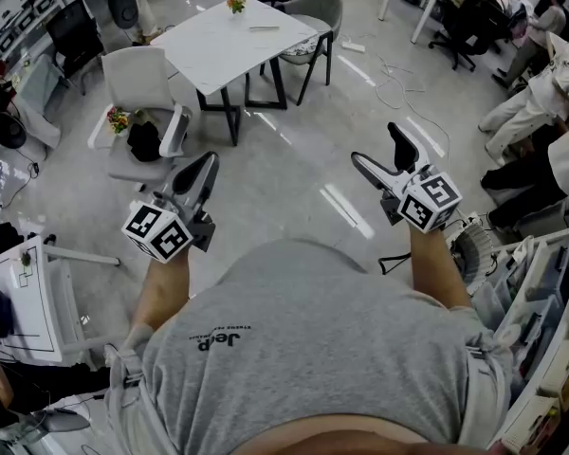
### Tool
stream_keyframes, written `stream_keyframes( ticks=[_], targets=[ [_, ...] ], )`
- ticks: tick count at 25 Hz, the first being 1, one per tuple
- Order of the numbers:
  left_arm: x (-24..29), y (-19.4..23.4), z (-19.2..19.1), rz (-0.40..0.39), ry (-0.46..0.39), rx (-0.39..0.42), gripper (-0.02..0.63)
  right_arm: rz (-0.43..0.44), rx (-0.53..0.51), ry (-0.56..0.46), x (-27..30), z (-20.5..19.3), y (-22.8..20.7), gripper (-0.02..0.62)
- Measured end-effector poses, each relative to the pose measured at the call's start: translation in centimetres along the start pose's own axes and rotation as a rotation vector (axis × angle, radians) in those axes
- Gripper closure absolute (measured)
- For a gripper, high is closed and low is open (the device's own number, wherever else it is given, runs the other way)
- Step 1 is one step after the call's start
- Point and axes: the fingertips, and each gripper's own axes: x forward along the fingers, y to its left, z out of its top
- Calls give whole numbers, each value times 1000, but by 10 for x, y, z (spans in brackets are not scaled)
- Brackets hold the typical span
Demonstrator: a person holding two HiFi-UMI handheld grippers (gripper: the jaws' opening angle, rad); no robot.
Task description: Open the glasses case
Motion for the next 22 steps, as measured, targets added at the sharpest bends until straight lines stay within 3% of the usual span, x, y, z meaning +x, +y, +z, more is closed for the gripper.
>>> stream_keyframes(
  ticks=[14,22],
  targets=[
    [59,-74,-29,50,0,-21,557,55,-6,-4,-55,0,-66,147],
    [80,-64,-38,22,15,-23,557,48,5,1,-43,-5,-85,147]
  ],
)
